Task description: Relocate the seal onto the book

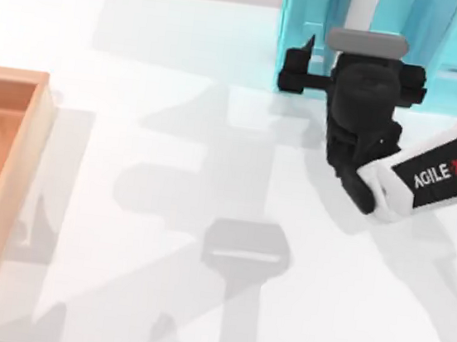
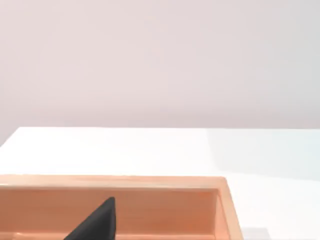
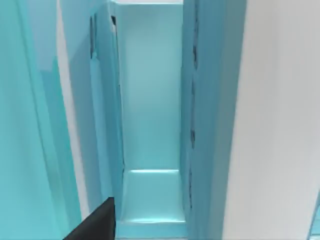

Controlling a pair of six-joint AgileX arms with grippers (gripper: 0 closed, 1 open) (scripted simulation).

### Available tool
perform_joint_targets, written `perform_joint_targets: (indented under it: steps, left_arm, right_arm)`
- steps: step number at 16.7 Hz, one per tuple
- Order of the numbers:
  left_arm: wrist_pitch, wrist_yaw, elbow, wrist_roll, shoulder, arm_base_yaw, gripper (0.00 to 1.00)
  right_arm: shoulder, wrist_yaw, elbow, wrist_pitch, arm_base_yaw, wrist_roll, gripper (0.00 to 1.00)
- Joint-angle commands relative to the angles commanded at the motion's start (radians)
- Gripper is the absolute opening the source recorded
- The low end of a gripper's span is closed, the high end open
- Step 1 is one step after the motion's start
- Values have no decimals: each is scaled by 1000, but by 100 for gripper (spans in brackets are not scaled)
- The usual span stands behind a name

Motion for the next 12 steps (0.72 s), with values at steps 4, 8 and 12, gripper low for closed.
perform_joint_targets:
  steps: [4, 8, 12]
  left_arm:
    - [0, 0, 0, 0, 0, 0, 100]
    - [0, 0, 0, 0, 0, 0, 100]
    - [0, 0, 0, 0, 0, 0, 100]
  right_arm:
    - [97, -42, 186, -84, -44, -8, 100]
    - [135, -63, 262, -121, -65, -10, 100]
    - [135, -63, 262, -121, -65, -10, 92]
